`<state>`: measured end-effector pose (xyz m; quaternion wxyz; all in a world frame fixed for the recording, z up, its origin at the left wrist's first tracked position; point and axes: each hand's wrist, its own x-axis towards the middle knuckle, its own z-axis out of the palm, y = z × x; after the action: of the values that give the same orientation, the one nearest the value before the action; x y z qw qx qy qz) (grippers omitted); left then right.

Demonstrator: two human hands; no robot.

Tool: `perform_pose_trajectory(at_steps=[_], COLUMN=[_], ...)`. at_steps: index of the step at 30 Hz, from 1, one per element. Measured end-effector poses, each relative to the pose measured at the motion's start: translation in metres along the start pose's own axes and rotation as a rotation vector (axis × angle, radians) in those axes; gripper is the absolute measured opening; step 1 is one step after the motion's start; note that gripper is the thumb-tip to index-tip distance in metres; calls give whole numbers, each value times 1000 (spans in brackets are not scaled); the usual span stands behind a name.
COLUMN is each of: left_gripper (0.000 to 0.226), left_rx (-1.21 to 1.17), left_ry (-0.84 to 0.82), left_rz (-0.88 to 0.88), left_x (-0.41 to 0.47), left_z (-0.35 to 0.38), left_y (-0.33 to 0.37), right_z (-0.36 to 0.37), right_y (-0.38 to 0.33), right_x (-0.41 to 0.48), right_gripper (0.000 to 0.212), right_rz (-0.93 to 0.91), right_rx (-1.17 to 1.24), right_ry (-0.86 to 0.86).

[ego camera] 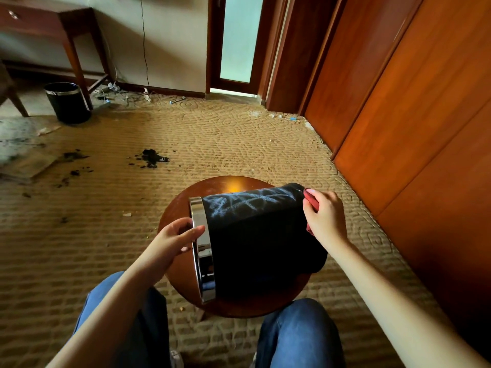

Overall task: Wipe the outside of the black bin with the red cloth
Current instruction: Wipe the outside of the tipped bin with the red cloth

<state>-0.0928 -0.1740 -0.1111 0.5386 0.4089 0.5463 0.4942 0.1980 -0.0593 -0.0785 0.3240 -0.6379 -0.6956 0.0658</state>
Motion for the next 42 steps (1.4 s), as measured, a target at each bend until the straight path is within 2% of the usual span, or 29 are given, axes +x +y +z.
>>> perform_pose_trajectory(at_steps=[2, 4, 5, 8, 12, 16, 19, 24, 27, 33, 38, 42], left_gripper=[29, 51, 58, 57, 63, 49, 41, 40, 37, 36, 36, 36], left_rx=[172, 472, 623, 812, 770, 646, 515, 441, 439, 480, 513, 520], left_ry=[165, 383, 435, 375, 358, 409, 403, 449, 463, 473, 474, 481], left_rz=[57, 161, 227, 359, 371, 374, 331, 324, 358, 378, 362, 368], left_x=[5, 11, 11, 14, 17, 26, 35, 45, 44, 40, 49, 45], left_z=[2, 6, 8, 14, 19, 27, 27, 28, 29, 27, 23, 25], left_y=[-1, -4, -4, -11, -21, -19, -14, -14, -18, -21, -15, -19], right_z=[1, 2, 2, 6, 12, 22, 27, 47, 62, 76, 65, 57], right_y=[0, -1, -1, -1, -3, -14, -23, -61, -93, -135, -108, -100], right_x=[-6, -11, -12, -16, -23, -32, -40, -88, -106, -85, -106, -114], right_gripper=[28, 25, 23, 22, 20, 21, 21, 30, 31, 24, 35, 36], right_rz=[-50, -85, -87, -98, -75, -34, -115, -394, -532, -535, -610, -672], right_rx=[-140, -208, -217, -256, -207, -124, -103, -10, -51, -174, -209, -225], right_ry=[61, 122, 144, 183, 226, 225, 242, 171, 147, 127, 129, 110])
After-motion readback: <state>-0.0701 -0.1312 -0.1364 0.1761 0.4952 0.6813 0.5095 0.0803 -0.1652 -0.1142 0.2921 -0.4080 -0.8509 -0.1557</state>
